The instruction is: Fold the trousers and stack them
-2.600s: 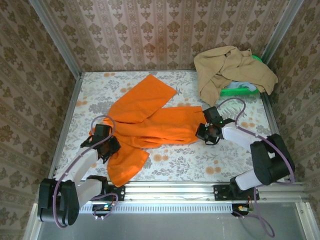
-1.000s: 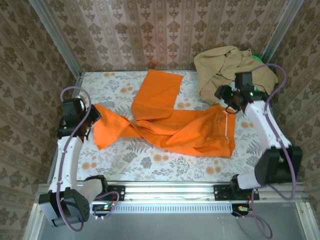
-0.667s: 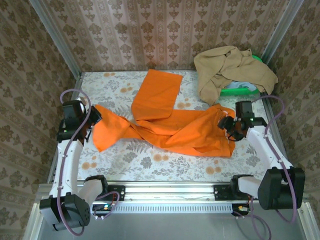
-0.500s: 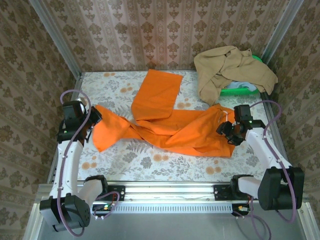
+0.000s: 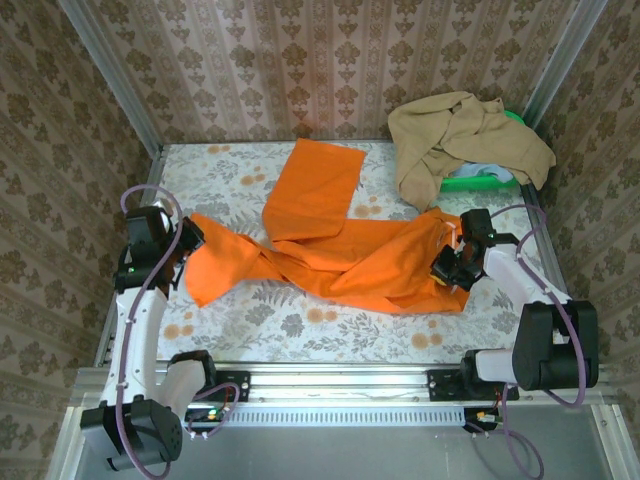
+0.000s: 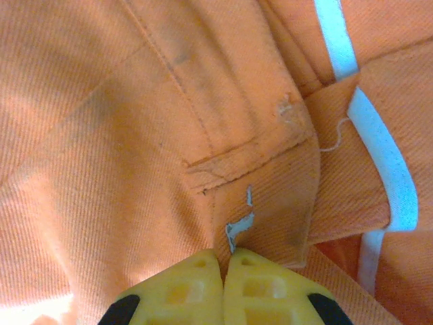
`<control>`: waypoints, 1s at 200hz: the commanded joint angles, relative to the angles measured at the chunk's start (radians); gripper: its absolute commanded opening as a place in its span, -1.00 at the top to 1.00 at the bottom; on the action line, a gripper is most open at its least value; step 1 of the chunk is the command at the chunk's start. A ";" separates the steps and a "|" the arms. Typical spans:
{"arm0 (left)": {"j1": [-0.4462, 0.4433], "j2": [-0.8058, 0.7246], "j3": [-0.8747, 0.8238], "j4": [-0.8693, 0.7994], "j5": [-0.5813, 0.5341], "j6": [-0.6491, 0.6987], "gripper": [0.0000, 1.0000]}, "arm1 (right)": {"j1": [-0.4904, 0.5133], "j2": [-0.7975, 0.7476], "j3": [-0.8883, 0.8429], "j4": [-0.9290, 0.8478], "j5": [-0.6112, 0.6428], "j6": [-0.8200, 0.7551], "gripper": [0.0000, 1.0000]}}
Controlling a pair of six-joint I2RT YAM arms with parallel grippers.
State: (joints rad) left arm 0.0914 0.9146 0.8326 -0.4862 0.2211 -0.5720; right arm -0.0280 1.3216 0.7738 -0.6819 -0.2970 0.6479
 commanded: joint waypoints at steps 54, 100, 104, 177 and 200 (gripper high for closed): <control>-0.006 0.028 0.154 -0.027 0.019 0.034 1.00 | 0.001 -0.174 0.301 -0.169 0.041 -0.024 1.00; 0.023 0.114 0.412 -0.072 0.026 0.070 1.00 | -0.051 -0.105 0.707 -0.194 0.082 -0.034 1.00; 0.030 0.119 0.430 -0.071 0.029 0.070 1.00 | -0.059 -0.098 0.730 -0.194 0.080 -0.031 1.00; 0.116 0.134 0.698 -0.135 0.043 0.106 1.00 | -0.114 -0.067 1.065 -0.240 0.047 -0.022 1.00; 0.119 0.095 0.714 -0.128 0.027 0.114 1.00 | -0.114 -0.110 1.106 -0.251 0.022 -0.019 1.00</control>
State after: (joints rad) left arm 0.1986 1.0588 1.5055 -0.6113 0.2646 -0.4969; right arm -0.1333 1.2747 1.8038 -0.9283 -0.2527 0.6277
